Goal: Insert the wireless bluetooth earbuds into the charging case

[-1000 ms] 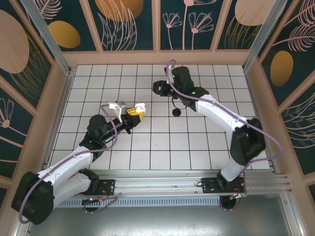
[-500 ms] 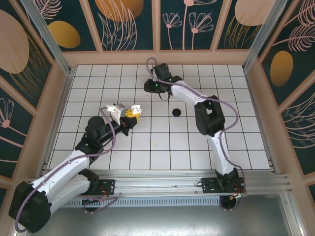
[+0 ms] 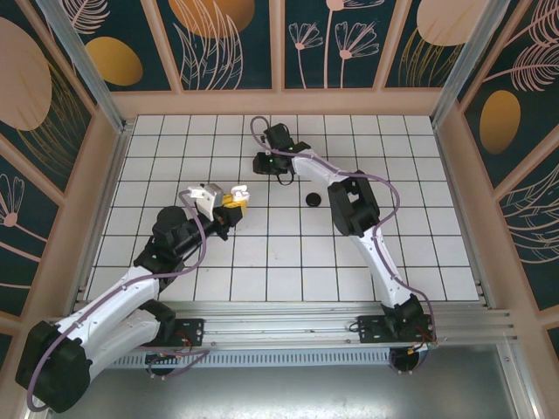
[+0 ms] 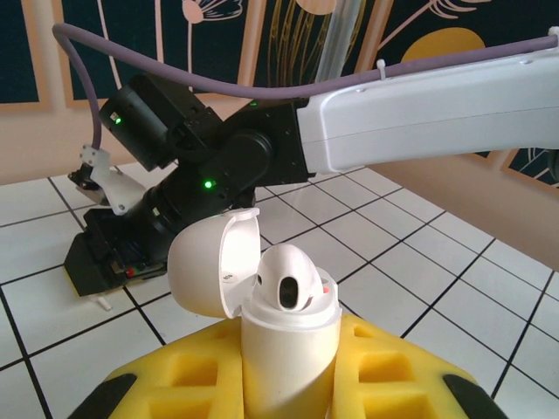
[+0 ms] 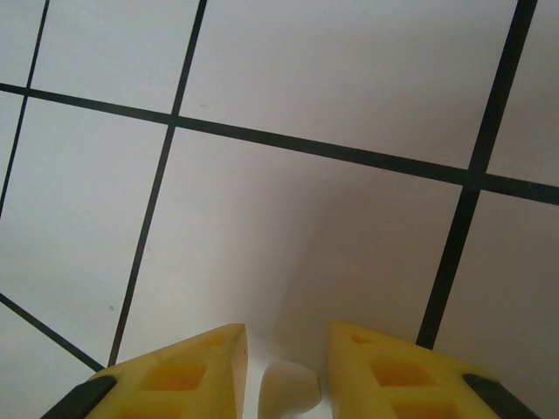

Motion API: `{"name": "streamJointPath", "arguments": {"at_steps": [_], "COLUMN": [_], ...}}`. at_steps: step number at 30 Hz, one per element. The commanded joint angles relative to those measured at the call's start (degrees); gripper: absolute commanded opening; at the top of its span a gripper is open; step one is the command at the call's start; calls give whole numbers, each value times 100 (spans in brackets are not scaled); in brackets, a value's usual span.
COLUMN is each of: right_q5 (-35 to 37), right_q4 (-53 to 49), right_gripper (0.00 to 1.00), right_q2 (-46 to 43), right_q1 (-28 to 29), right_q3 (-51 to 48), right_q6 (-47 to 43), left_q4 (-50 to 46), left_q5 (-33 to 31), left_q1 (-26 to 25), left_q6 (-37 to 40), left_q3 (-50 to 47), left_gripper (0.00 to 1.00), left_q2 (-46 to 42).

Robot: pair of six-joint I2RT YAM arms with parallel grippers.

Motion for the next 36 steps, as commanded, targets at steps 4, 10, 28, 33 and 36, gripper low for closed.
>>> {"name": "streamJointPath", "arguments": {"at_steps": [4,10,28,33,36], "right_q5": [580,987,1263,1189,1190], "right_q4": [-376,-615,-188,272,528], "right_gripper": [29,23,13,12,13], "right_q2": [28,-30,-1763,-2615,-3108], "right_q1": [263,387,382,391,449], "right_q3": [105,54,-2174,-3515,-4286], "right_q6": [-352,-419,-17,506,880], "left_q4": [100,92,88,209,280], "left_q5": [-167,-273,-328,-317,-256], "left_q1": [1,-3,-4,-9,-6], "left_q6": [114,97,-278,-418,-464], "left_q3": [-22,14,-72,-143,-149], "left_gripper": [17,17,19,19,19], "left_q2": [-19,-33,-226,-279,-256]}}
